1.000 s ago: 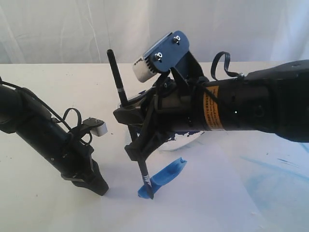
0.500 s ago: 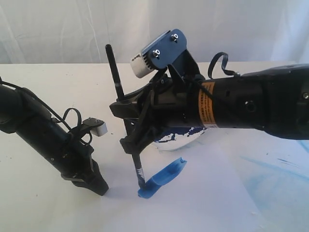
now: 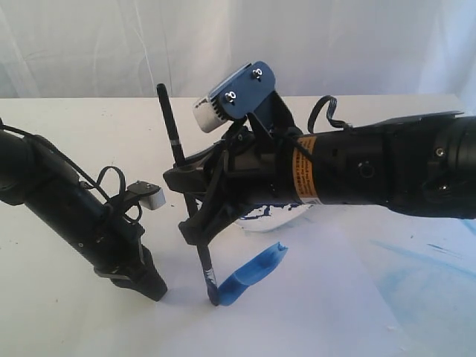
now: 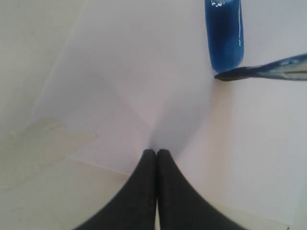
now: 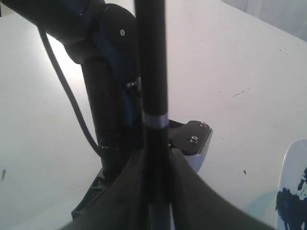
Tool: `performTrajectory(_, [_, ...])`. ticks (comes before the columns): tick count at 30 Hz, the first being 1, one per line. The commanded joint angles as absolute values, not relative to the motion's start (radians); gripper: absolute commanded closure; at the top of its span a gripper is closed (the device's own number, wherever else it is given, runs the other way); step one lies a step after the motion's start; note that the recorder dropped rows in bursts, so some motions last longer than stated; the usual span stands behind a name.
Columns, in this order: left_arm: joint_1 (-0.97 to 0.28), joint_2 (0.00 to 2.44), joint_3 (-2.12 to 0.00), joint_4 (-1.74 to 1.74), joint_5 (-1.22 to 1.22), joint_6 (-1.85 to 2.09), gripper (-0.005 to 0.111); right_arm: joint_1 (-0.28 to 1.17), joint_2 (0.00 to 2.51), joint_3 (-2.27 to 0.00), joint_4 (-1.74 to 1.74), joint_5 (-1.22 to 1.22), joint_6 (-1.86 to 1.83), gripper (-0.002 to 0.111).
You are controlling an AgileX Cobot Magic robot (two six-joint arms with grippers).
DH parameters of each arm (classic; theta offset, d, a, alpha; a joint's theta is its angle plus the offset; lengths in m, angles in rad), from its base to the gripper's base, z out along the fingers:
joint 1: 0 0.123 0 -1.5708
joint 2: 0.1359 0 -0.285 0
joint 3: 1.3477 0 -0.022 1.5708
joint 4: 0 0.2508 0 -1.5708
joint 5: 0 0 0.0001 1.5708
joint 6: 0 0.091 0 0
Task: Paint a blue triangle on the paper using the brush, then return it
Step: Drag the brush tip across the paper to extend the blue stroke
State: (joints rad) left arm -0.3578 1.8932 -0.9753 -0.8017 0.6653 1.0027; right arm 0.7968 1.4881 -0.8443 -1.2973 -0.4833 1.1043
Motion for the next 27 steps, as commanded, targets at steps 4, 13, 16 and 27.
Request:
performTrajectory(4, [-0.363,1.897,-0.976,-0.805,0.683,0.998,0.107,0.799,1.486,-0.847,-1.296,-0.469,1.1,0.108])
performTrajectory(13, [-0.363,1.897,-0.976,-0.805,0.683,0.998,0.107,0.799,1.447,-0.847,-1.318,-0.393,1.161,0.108])
performTrajectory(16, [-0.363,1.897,-0.976,-0.805,0.683,0.998,0.107,0.799,1.447,-0.847,-1.318,-0.406,1.181,0.108])
performTrajectory(27, [-0.363,1.897,-0.976,-0.805,0.685,0.998,0.107,0.799,1.447,-0.847,-1.318,-0.45,1.153,0.108])
